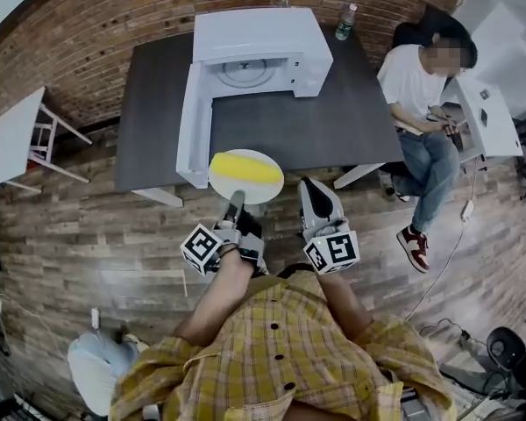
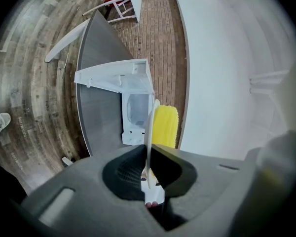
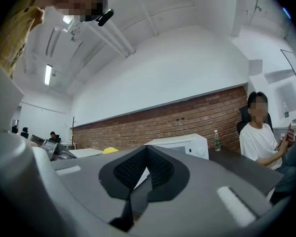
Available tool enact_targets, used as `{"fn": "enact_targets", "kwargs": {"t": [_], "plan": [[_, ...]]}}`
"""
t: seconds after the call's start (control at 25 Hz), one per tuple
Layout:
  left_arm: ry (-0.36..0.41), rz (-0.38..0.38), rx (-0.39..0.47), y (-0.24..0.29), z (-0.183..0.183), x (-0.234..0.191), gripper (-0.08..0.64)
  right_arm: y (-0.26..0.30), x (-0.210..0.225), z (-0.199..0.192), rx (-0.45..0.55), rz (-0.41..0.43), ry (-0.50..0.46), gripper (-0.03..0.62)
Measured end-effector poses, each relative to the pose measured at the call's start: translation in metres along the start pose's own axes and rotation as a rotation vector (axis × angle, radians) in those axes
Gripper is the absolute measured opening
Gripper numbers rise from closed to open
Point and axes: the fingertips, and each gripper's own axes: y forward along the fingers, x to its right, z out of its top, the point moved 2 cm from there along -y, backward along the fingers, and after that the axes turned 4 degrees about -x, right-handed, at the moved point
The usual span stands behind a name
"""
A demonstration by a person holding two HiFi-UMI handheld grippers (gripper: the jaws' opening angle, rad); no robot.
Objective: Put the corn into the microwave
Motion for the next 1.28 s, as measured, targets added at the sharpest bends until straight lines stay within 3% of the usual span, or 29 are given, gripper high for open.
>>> {"fn": "enact_targets", "kwargs": {"t": [0.2,0.4,0.68,0.84,0.96,1.28], "plan": [[-0.066,-0.037,-0.01,0.018,0.007,0.005,0.025,0.016,0.001,-0.01,-0.031,-0.028,-0.005,-0.002],[-0.045,0.01,-0.011,0.032,0.011,-0.006,0.025,0.028,0.014,-0.014,-0.048,-0.032,0.002,-0.002],[-0.076,-0.03,0.027,0.075,0.019,0.002,0.025,0.066,0.047,-0.017,-0.048,-0.004,0.009,-0.002],[-0.027,-0.005,0.054,0.096,0.032,0.001,0.025,0.092,0.063,-0.017,-0.05,0.032,0.006,-0.002],[-0.065,-0.027,0.085,0.119,0.034,0.004,0.025,0.11,0.077,-0.017,-0.06,0.05,-0.002,-0.002],[-0.08,-0.035,0.142,0.16,0.043,0.008,0.025,0.144,0.109,-0.015,-0.074,0.09,0.012,-0.002]]}}
